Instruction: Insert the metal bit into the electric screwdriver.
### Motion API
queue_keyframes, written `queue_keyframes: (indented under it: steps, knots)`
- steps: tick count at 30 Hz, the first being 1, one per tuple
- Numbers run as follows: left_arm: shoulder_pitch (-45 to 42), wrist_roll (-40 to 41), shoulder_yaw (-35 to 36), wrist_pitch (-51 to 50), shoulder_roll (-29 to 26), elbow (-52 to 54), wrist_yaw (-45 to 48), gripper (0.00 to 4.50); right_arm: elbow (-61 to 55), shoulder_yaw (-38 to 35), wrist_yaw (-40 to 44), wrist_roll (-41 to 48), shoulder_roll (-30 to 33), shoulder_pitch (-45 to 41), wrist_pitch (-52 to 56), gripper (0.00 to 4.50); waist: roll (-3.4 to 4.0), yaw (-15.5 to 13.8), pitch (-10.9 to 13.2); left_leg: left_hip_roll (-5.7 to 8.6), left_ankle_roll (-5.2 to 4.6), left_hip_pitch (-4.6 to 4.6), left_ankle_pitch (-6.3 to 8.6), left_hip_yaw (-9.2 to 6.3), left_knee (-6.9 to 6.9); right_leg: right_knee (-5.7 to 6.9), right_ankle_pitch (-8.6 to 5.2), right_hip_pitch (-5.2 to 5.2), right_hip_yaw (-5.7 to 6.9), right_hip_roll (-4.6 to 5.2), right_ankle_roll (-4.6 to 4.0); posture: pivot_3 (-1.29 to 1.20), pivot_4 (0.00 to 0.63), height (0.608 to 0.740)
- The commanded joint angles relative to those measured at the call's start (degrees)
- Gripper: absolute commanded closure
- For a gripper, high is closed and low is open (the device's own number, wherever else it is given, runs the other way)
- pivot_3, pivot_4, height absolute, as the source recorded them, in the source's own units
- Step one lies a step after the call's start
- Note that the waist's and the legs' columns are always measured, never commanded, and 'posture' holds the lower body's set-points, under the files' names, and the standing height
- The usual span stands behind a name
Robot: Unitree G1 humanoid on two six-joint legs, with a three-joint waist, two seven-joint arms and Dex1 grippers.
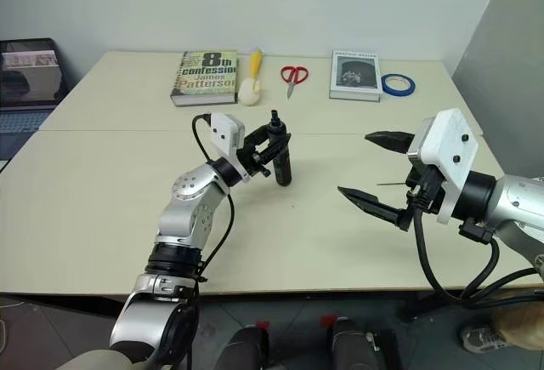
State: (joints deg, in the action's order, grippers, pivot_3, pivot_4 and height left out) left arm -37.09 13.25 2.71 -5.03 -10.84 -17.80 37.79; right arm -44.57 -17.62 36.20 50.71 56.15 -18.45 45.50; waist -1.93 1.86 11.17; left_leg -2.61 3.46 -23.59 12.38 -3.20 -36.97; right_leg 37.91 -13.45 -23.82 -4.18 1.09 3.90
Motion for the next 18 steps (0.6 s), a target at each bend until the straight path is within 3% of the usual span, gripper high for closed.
queue_keyframes:
  steps: [1, 18]
  knots:
    - [0.9, 0.8, 0.1, -1.2, -1.0, 4.3, -0.6, 2.85, 0.2, -0.6, 1.3, -0.8, 0.9, 0.2, -1.4, 0.00, 0.00, 0.0, 0.0, 0.00, 0.00, 0.08, 0.00, 0.00, 0.01, -0.03, -0.02, 0.08, 0.00, 0.00, -0.03, 0.00, 0.150, 0.740]
    - [3.0, 0.9, -1.2, -1.3, 0.3, 7.6, -1.6, 2.85, 4.7, 0.0, 6.9, -6.1, 4.2, 0.2, -3.5, 0.00, 0.00, -0.1, 0.0, 0.00, 0.00, 0.12, 0.00, 0.00, 0.04, -0.18, -0.10, 0.18, 0.01, 0.01, -0.16, 0.00, 0.150, 0.740]
